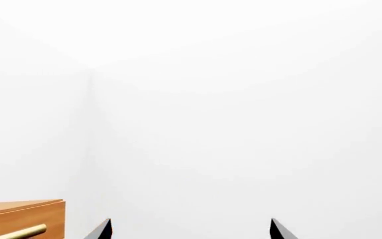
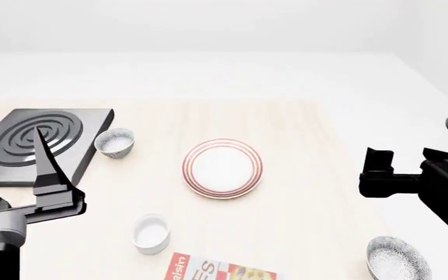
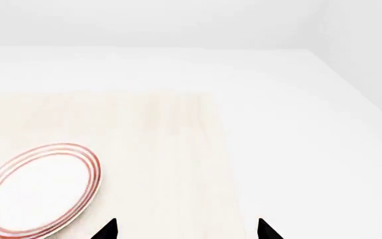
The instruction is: Pick the akita bowl next to the cookies box and place it on the plate.
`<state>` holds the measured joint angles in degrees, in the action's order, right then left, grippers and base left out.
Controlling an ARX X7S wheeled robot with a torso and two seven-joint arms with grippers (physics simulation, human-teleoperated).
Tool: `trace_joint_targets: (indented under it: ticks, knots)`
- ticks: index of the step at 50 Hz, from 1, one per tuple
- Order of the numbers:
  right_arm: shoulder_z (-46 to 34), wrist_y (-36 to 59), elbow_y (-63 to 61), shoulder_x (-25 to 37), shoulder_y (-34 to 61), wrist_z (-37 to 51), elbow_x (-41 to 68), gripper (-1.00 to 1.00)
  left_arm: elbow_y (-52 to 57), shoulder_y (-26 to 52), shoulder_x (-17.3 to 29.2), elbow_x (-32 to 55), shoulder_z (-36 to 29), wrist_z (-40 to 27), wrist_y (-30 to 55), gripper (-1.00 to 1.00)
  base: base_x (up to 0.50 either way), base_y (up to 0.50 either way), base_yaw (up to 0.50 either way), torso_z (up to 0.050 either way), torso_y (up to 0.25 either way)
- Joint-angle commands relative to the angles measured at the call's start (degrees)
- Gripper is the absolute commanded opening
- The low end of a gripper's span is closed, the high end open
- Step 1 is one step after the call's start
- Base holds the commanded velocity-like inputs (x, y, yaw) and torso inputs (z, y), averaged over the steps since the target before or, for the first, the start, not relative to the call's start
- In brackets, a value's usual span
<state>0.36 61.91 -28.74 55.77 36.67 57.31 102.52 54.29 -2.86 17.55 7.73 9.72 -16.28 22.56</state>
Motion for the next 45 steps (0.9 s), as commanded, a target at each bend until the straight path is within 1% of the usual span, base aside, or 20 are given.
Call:
trace_joint_targets:
  ticks: [1, 5, 7, 17, 28, 39, 45]
  knots:
    - [-0.41, -0.28, 2.05, 3.58, -3.65, 6.27, 9.45, 1.0, -0.09, -0.16, 0.35, 0.23, -0.02, -0.39, -0.22, 1.0, 0.0, 0.0, 0.0, 0.0, 0.0]
    - [-0.78, -1.25, 2.99, 4.66, -4.93, 8.27, 13.28, 1.0, -0.12, -0.06, 0.47, 0.32, -0.07, -0.54, -0.15, 1.0, 0.0, 0.0, 0.0, 0.0, 0.0]
    - [-2.43, -0.93, 3.58, 5.51, -5.08, 9.76, 15.68, 1.0, 0.05, 0.08, 0.56, 0.4, -0.17, -0.62, 0.12, 1.0, 0.0, 0.0, 0.0, 0.0, 0.0]
    - [-3.21, -1.28, 3.45, 5.72, -8.33, 9.47, 18.65, 1.0, 0.01, 0.03, 0.82, 0.64, -0.15, -0.98, 0.04, 1.0, 0.0, 0.0, 0.0, 0.0, 0.0]
    - [-2.45, -1.87, 3.52, 4.91, -13.89, 7.82, 17.58, 1.0, -0.24, -0.23, 1.07, 0.71, -0.32, -1.32, -0.36, 1.0, 0.0, 0.0, 0.0, 0.0, 0.0]
    - [-2.34, -2.25, 3.77, 4.59, -16.48, 7.17, 16.99, 1.0, -0.19, -0.11, 1.41, 0.99, -0.41, -1.67, -0.12, 1.0, 0.0, 0.0, 0.0, 0.0, 0.0]
    - [-2.28, -2.18, 5.19, 3.76, -18.26, 5.51, 14.94, 1.0, 0.03, 0.07, 1.61, 1.17, -0.51, -1.9, 0.28, 1.0, 0.0, 0.0, 0.0, 0.0, 0.0]
